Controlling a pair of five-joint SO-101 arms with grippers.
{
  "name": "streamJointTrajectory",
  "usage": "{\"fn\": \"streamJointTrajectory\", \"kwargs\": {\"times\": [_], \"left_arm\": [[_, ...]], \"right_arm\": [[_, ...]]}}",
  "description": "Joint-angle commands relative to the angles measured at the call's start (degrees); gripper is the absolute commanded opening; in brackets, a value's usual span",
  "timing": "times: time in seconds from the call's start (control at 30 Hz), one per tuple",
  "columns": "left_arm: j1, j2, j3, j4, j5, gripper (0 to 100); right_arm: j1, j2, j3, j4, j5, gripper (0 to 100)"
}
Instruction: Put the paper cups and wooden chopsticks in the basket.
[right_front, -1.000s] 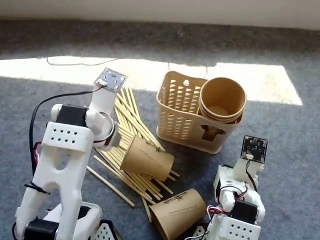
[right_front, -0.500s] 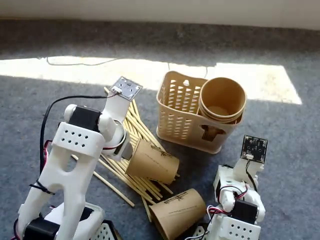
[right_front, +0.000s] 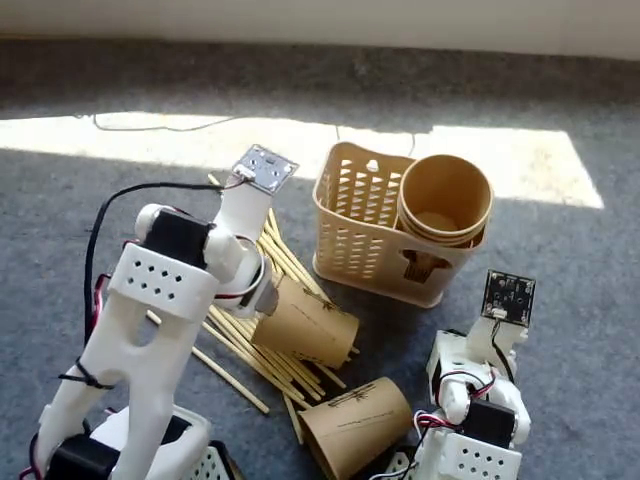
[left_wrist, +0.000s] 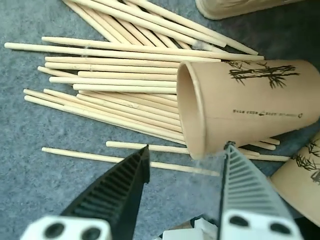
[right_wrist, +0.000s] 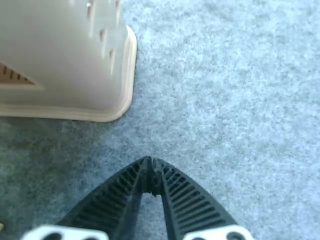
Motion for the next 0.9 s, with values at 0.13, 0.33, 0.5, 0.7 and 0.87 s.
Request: {"fn": "streamJointTrajectory", "kwargs": {"times": [0.13,0.33,0.5,0.7,0.87], "left_arm": [[6.2,-1.5,6.3,-2.9,0.5,22],[7.6,-1.4,13.8,-11.0,0.5,22],[11.7,-1.4,17.3,-13.3,0.5,22],[14.7,-1.8,18.0,-13.5,0.4,12],[14.6,-1.9,18.0,-13.5,0.2,3]], "right_arm": [[0.6,-0.4,6.2,-1.3,-0.3,1.9],[0.6,-0.4,6.2,-1.3,-0.3,1.9],[0.6,-0.4,6.2,-1.3,-0.3,1.9],[0.6,-0.4,6.2,-1.3,-0.3,1.9],[0.6,-0.4,6.2,-1.3,-0.3,1.9]]}}
